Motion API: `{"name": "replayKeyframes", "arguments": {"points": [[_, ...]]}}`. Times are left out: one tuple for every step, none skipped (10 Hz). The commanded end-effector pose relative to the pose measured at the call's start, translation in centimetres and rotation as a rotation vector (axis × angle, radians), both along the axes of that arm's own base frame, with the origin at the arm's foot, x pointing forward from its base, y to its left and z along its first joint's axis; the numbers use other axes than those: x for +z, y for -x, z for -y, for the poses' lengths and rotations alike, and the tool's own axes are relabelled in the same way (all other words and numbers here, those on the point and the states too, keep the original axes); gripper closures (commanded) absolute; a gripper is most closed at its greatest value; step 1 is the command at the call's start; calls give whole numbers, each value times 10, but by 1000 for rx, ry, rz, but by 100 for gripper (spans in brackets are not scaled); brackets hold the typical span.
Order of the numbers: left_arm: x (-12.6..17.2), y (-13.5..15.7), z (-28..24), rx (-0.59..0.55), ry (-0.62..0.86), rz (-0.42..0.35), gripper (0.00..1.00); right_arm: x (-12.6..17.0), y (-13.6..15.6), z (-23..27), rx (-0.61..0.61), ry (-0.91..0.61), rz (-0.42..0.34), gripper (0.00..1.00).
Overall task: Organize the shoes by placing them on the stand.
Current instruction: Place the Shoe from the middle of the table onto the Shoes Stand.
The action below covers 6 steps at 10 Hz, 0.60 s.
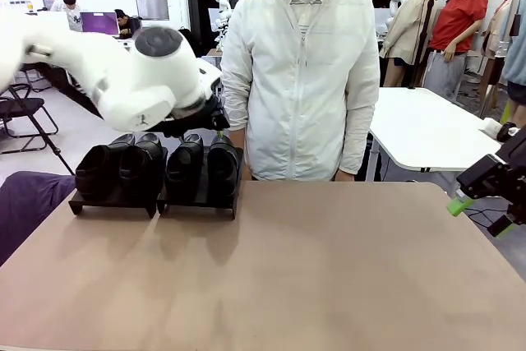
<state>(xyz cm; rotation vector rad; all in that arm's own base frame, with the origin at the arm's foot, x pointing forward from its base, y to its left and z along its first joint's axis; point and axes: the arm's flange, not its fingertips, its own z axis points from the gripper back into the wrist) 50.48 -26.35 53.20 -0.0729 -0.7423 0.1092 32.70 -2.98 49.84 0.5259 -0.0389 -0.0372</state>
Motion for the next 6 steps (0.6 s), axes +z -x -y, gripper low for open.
{"name": "replayKeyframes", "arguments": {"points": [[40,68,-42,-35,20,-91,0,2,-1,2,18,-24,14,0],[46,98,-68,-55,56,-187,0,2,-1,2,18,-24,14,0],[50,118,-100,-87,128,-268,0,2,-1,2,18,-24,14,0],[51,135,-138,-144,198,-349,0,2,-1,2,18,-24,14,0],[53,153,-178,-248,282,-419,0,2,-1,2,18,-24,14,0],[53,167,-214,-291,398,-448,0,2,-1,2,18,-24,14,0]]}}
